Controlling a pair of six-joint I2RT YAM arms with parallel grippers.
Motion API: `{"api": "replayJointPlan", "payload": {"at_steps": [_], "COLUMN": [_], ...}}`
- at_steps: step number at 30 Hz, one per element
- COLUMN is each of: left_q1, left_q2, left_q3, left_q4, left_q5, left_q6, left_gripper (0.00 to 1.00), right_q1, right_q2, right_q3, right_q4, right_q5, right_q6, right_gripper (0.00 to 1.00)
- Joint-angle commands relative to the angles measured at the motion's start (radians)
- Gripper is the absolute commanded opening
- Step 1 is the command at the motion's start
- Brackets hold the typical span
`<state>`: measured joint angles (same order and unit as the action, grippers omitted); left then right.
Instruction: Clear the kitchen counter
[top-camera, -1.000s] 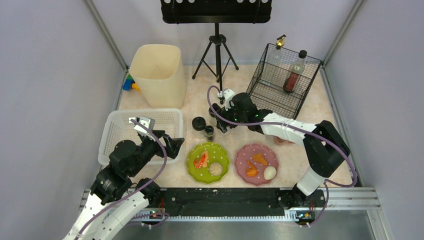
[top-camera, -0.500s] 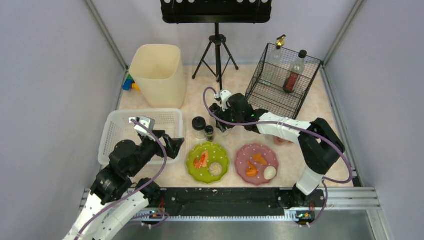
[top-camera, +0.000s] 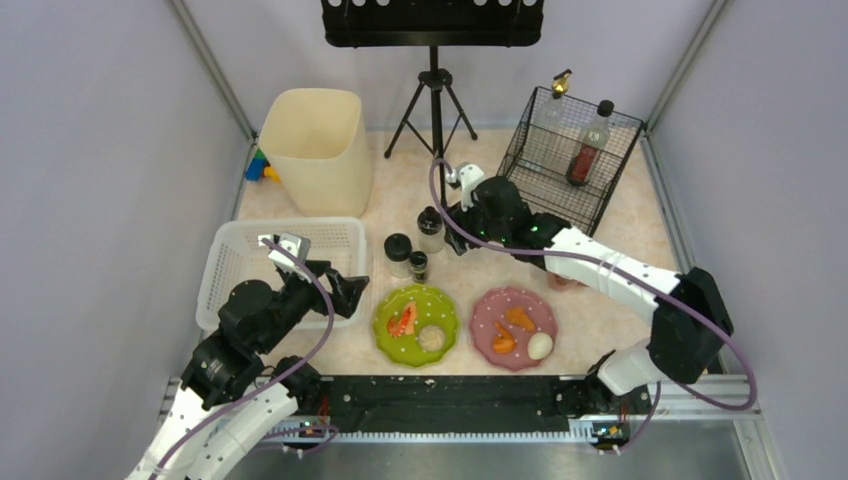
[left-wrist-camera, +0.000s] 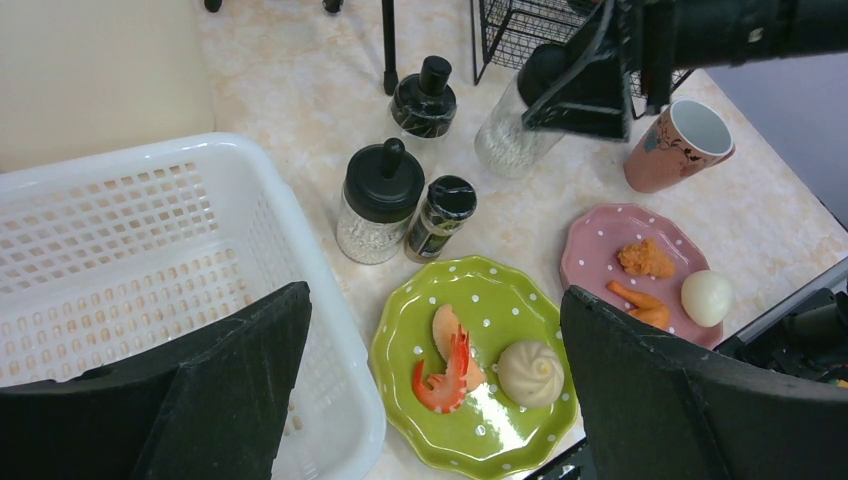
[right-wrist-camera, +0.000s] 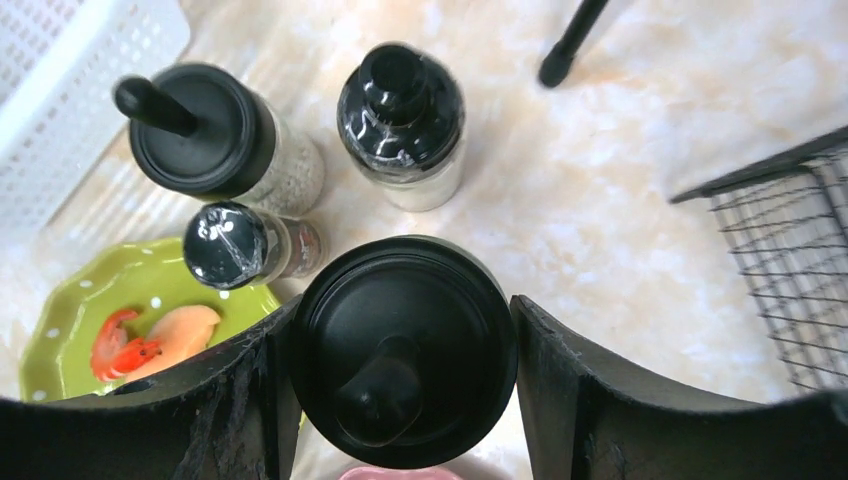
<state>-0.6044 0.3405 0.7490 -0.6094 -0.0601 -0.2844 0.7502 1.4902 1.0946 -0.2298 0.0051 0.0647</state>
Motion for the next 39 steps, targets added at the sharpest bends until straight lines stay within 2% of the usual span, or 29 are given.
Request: {"api": "replayJointPlan", "payload": {"at_steps": [1, 6, 9, 18, 26, 39], "left_q1": [0.003, 0.003, 0.002, 0.002, 0.002, 0.003], "left_q2": [-0.008, -0.005, -0.005, -0.004, -0.004, -0.008], "left_q3": [-0.003, -0.004, -0.004, -0.003, -0.004, -0.003], "left_q4": [0.026, 0.027, 0.026, 0.025, 0.026, 0.029], "left_q5": [0.011, 0.008, 0.008, 0.005, 0.013, 0.030], "left_q6": [0.008, 0.008, 0.008, 0.008, 0.008, 0.008], "left_gripper": [0.99, 0.99, 0.99, 0.99, 0.99, 0.99], "right_q1": [0.009, -0.071, -0.147, -0.359, -0.425, -0.464], "right_q2": [-0.130, -0.159, -0.157, -0.051, 0.065, 0.193], "right_q3": [0.105, 0.177, 0.214, 0.354, 0.467, 0.483], "right_q4": [-0.040, -0.098, -0.094, -0.030, 0.002, 0.135], "right_q5": [0.114, 0.141, 0.134, 0.143, 0.178, 0.260], "right_q6": [0.001, -0.001, 0.018, 0.082, 0.099, 0.122], "right_gripper": [0.14, 0.11, 0.03, 0.00, 0.00, 0.00]}}
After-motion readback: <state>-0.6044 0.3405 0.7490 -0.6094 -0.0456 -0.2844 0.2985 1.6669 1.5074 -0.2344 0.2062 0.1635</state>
